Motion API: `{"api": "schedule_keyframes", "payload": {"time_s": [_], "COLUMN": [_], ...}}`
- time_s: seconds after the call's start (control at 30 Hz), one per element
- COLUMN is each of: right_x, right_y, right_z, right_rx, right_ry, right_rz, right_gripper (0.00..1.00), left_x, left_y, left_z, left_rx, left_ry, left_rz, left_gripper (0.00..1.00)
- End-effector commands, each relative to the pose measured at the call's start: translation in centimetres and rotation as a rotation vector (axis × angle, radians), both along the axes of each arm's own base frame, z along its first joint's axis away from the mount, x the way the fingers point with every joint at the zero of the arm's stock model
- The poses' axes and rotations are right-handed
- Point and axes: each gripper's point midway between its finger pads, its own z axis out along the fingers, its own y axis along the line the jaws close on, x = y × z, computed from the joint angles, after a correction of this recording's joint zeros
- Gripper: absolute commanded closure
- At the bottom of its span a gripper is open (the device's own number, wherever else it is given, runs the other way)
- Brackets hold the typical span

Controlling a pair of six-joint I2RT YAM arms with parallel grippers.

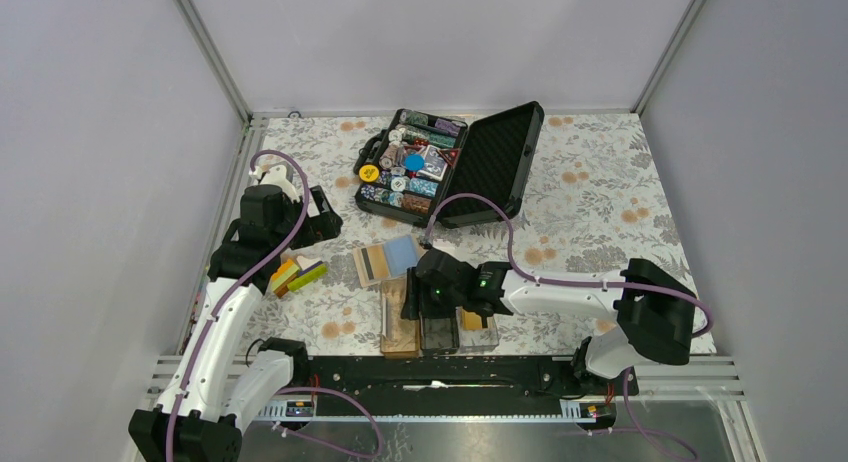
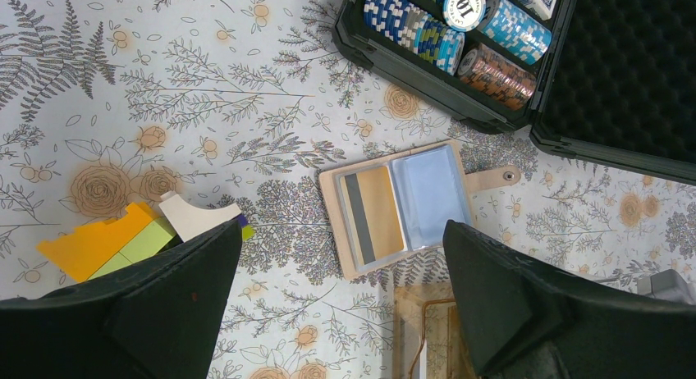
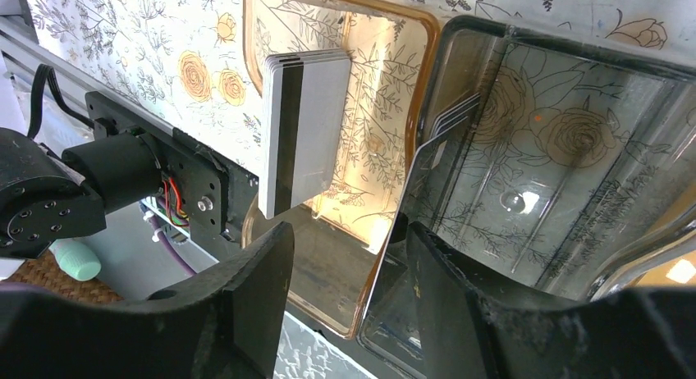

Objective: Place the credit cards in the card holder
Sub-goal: Pick up the credit card from the storage box.

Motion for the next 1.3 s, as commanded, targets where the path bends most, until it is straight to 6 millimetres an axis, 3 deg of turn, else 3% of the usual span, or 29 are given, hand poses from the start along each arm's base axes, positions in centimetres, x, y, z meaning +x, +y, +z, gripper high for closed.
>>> {"api": "schedule_keyframes", "payload": {"time_s": [0.0, 0.53, 1.27], "right_x": [-0.1, 0.3, 1.1], "right_y": [0.4, -0.6, -3.1], "right_z": [1.3, 1.8, 1.5], "right_rx": [0.030, -0.013, -0.185], "right_ry": [-0.021, -0.048, -0.100], "right_rz": [-0.004, -0.030, -0.078], "right_gripper": [0.42, 0.76, 0.96], "left_x": [0.4, 0.4, 0.4], "left_y": [0.4, 0.4, 0.3], "left_z": [0.6, 0.5, 0.5], "left_rx": [0.013, 0.012, 0.010], "left_ry": [-0.041, -0.038, -0.037], "left_rz": [0.009, 0.009, 0.006], "left_gripper": [0.01, 0.01, 0.01]}}
